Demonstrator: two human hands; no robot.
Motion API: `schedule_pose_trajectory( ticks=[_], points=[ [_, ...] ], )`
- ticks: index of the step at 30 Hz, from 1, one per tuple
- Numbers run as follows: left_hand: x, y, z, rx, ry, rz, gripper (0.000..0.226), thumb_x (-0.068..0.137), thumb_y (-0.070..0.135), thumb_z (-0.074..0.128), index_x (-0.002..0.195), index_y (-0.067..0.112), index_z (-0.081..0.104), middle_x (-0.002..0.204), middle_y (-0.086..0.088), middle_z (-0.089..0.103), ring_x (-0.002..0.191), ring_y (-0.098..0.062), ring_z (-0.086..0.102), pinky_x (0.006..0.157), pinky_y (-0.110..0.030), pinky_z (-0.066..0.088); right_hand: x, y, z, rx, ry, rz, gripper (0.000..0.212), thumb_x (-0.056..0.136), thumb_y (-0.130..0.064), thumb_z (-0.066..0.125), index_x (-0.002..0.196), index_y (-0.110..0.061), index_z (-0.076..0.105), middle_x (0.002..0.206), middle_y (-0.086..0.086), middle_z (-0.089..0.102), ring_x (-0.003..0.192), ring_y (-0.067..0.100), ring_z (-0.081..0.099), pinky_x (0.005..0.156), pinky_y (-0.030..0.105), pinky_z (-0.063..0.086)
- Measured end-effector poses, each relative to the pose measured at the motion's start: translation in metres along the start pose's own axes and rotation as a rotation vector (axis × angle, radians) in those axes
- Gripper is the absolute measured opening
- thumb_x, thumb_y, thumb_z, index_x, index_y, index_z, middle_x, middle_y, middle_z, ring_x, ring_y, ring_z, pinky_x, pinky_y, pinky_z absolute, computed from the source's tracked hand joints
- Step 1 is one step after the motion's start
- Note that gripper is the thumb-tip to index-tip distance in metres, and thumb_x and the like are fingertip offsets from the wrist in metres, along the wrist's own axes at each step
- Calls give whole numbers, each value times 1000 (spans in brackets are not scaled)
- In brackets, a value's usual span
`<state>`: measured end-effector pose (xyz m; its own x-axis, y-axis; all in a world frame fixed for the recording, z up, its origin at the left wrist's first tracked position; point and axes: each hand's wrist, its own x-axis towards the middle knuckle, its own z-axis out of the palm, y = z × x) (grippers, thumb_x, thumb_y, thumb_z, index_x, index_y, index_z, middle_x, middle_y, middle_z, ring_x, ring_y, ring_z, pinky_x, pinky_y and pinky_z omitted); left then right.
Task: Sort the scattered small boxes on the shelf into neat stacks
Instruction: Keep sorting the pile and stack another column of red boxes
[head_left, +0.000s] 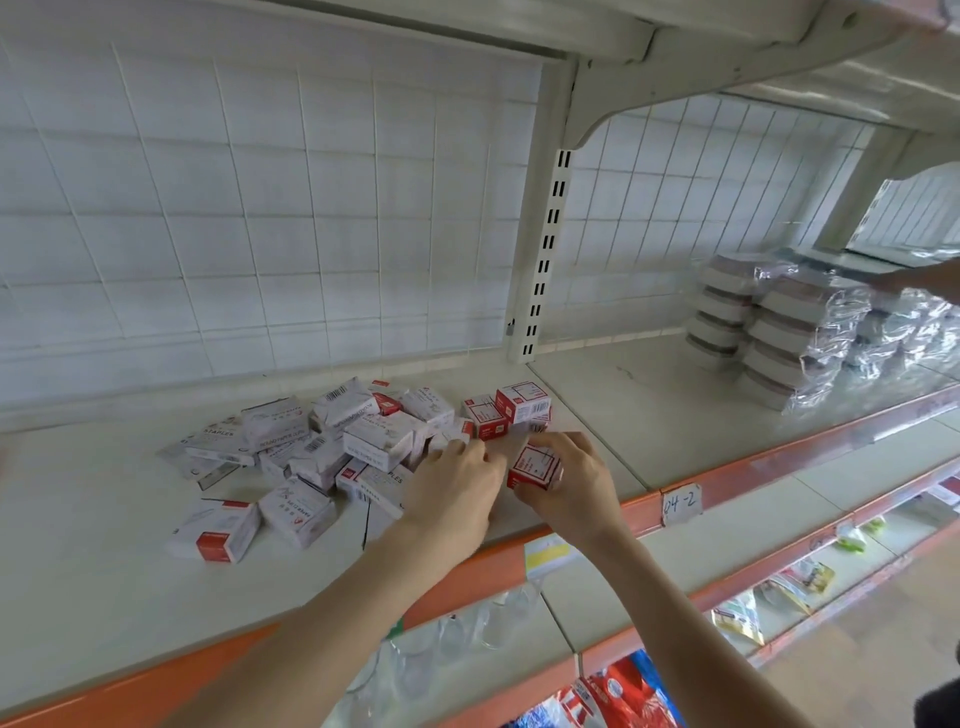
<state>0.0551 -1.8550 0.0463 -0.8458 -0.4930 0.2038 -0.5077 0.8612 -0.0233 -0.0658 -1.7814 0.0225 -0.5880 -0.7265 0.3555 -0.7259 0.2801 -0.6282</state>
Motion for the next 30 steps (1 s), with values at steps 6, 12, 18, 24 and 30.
schedule_pose_trajectory(
  ticks=[6, 12, 18, 24, 30],
  points=[
    [-2, -1, 6, 100, -68, -89, 35, 85, 19, 54, 118, 9, 52, 120, -8, 53, 114, -27, 48, 102, -41, 30, -1, 8, -2, -23, 6, 10, 49, 70, -11, 76, 115, -8, 59, 115, 8, 51, 104, 25, 52, 86, 28, 45],
    [-2, -5, 3, 71, -51, -90, 34, 87, 28, 53, 115, 9, 53, 114, -9, 58, 104, -26, 55, 99, -36, 33, 0, 8, -4, -30, 12, 0, 49, 71, -11, 75, 117, -7, 58, 117, 7, 52, 103, 22, 53, 80, 19, 39],
    [-7, -7, 4, -126, 45, 2, 50, 85, 45, 54, 125, 16, 49, 123, -1, 53, 114, -18, 49, 86, -26, 41, -2, 4, -4, -1, -10, -21, 49, 68, -11, 77, 115, -10, 60, 112, 6, 53, 101, 20, 54, 85, 26, 47],
    [-15, -14, -3, -310, 206, 0, 53, 84, 39, 55, 134, 21, 45, 132, 6, 44, 120, -13, 41, 89, -21, 39, 0, 0, -2, 54, 4, -27, 50, 65, -13, 79, 113, -10, 62, 114, 6, 54, 103, 19, 55, 90, 30, 47],
    [-31, -39, -18, -438, 386, -67, 54, 71, 26, 75, 121, 12, 60, 118, -2, 57, 110, -21, 52, 83, -24, 39, 5, -19, 8, 117, 53, -89, 43, 60, -11, 82, 101, -10, 70, 103, 2, 59, 93, 17, 57, 80, 18, 44]
  ],
)
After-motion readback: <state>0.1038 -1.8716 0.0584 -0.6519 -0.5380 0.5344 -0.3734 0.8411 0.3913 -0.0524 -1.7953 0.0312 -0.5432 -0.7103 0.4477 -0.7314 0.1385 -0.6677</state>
